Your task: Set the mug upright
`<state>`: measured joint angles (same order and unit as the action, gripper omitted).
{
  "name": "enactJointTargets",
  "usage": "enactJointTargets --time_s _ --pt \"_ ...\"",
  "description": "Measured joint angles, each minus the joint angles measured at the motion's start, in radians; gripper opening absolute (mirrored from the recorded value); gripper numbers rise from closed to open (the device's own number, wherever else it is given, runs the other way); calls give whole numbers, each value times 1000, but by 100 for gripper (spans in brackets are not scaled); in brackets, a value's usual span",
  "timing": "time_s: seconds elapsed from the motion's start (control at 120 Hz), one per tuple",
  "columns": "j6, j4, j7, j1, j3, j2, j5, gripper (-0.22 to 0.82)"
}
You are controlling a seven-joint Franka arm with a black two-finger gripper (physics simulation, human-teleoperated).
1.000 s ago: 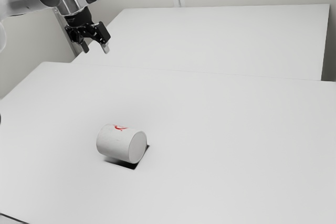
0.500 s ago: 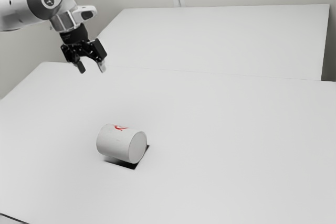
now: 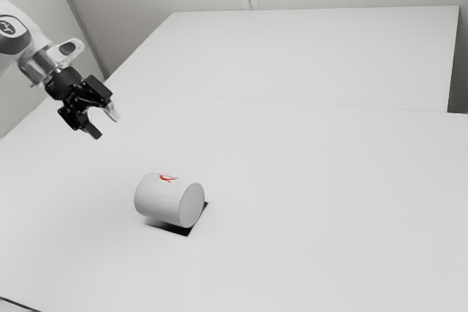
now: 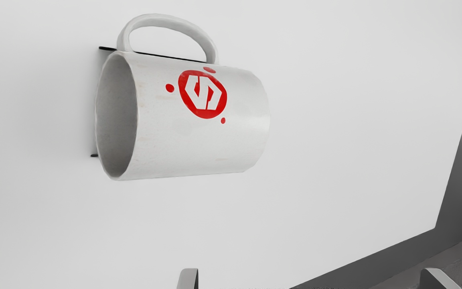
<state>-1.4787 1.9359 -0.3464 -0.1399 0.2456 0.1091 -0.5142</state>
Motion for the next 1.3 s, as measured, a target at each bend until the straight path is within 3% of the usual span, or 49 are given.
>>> enactJointTargets --time_s 0.133,0.267,0.675,1.225,1.3 --pt "10 59 -96 -2 58 -17 -86 60" --pt "16 72 -198 -31 82 -106 -148 60" --pt "13 165 -453 -70 85 -284 -324 60" --pt "12 253 -663 -73 76 -340 -515 60" --pt "12 253 -681 -71 74 -346 -525 47"
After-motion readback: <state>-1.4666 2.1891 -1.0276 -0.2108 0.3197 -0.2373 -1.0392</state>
